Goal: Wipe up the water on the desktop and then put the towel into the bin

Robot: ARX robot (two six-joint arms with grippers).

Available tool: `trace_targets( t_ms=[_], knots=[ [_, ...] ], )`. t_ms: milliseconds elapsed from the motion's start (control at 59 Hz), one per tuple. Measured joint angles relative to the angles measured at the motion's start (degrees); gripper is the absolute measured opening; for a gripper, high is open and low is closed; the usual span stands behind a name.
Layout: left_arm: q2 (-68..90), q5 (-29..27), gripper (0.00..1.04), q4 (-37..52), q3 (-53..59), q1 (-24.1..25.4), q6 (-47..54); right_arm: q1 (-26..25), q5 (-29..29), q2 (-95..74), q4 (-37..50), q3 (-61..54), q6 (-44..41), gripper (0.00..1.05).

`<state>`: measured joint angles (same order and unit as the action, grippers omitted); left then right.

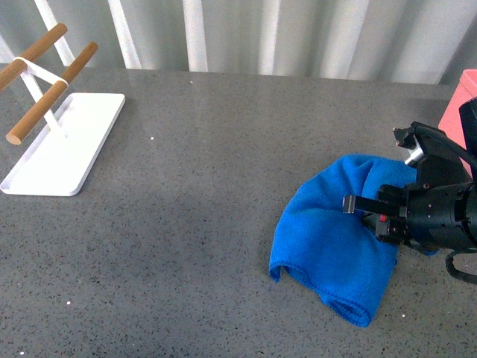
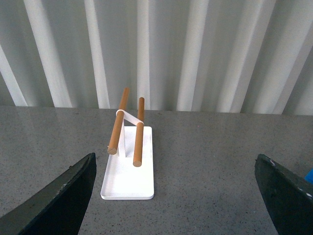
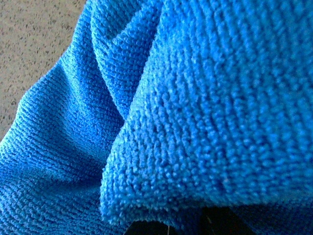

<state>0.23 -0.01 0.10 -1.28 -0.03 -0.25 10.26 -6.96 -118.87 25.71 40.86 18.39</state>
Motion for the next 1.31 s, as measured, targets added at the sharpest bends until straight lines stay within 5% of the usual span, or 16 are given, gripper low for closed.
trace_targets(
  t_ms=[458,814,1035,1306],
  knots=[
    [0.0,0.0,0.98,0.0,0.0,0.0,0.0,-1.2,3.2,-9.4,-3.2,18.0,-9.7,0.03],
    [0.0,0.0,0.98,0.0,0.0,0.0,0.0,8.0,-8.2,-16.5,-8.3,32.9,-13.5,0.03],
    [0.0,0.0,0.98,0.0,0.0,0.0,0.0,12.3,-16.0,-10.2,-5.4,20.8,-15.3,0.03],
    [0.0,0.0,0.98,0.0,0.0,0.0,0.0,6.2,-18.1,9.9,-10.7,-2.5,-24.7,0.03]
  ],
)
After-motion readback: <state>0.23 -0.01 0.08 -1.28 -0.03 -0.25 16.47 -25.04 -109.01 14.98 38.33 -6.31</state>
